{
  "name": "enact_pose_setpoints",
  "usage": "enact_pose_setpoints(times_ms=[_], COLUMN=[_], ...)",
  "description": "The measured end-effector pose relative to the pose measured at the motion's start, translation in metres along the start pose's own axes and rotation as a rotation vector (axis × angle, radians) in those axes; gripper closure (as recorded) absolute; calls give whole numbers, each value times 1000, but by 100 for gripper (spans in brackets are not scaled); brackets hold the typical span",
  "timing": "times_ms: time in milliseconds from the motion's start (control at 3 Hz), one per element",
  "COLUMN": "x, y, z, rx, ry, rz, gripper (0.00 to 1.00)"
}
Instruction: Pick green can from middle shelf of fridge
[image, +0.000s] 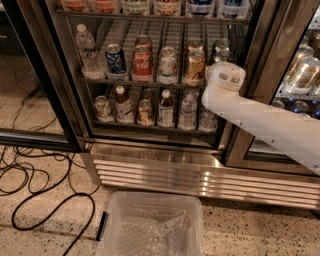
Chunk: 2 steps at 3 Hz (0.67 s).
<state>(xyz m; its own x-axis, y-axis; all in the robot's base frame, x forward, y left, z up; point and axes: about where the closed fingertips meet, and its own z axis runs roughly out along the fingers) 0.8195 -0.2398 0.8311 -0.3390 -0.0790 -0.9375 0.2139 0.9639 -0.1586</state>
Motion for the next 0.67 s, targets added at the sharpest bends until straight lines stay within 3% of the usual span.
enact_pose_setpoints(times_ms=[333, 667], x=[2, 2], y=[0, 0], z=[-1, -1], rx=[-21, -21], ry=[-3, -3], rz=[36, 35], gripper=[59, 82])
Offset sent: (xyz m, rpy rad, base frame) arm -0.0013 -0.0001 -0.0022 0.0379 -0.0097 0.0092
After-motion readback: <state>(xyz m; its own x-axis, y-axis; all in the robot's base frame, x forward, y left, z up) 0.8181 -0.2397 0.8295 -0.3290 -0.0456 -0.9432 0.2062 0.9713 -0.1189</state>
